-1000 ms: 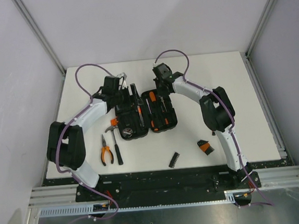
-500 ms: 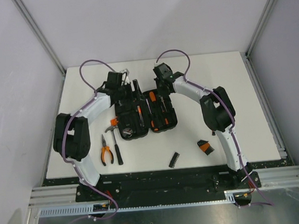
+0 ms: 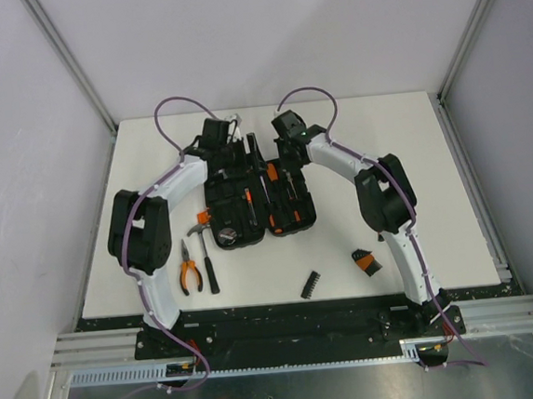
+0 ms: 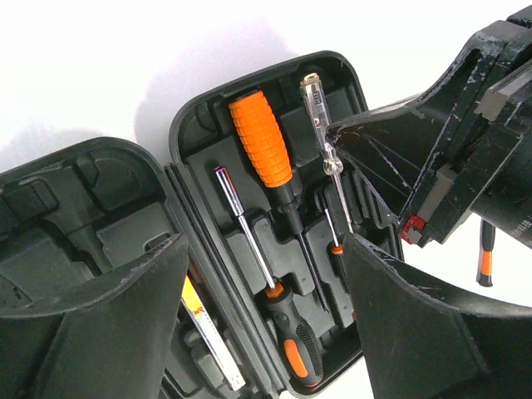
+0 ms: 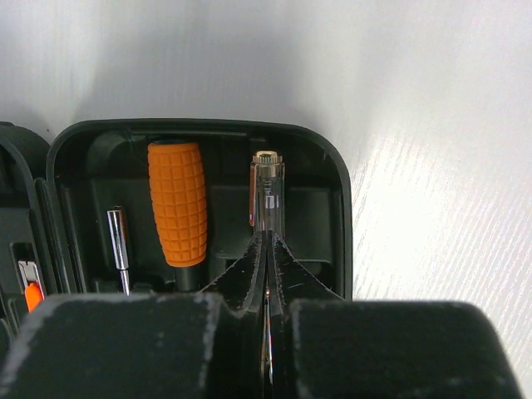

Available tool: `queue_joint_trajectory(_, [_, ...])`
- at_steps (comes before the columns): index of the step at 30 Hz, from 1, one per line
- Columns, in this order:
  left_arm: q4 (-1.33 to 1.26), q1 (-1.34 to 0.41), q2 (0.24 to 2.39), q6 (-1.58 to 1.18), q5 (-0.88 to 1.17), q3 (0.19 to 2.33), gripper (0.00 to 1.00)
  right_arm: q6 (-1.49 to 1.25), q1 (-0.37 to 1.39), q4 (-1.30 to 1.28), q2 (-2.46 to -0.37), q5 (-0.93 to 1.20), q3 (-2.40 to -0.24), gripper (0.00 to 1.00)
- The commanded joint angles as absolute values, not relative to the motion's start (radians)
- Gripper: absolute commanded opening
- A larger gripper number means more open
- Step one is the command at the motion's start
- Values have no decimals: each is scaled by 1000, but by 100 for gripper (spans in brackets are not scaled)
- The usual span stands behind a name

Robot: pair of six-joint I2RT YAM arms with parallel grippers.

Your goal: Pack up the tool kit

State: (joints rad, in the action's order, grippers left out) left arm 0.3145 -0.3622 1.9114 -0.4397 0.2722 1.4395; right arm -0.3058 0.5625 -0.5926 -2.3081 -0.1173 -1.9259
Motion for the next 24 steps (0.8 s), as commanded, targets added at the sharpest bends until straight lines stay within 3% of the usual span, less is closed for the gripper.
queue_joint_trajectory(1, [301,-367,1901,-434,252,1469,80,-293,580,-943,-2510,-37,-1855,0])
queue_joint_trajectory(12, [298,-376,1870,-420,205,1429,80,-270,592,-1077,-2580,87,-1846,0])
queue_joint_trajectory(24, [300,-384,1832,-407,205,1394,80,-297,602,-1074,-2571,22,-1896,0])
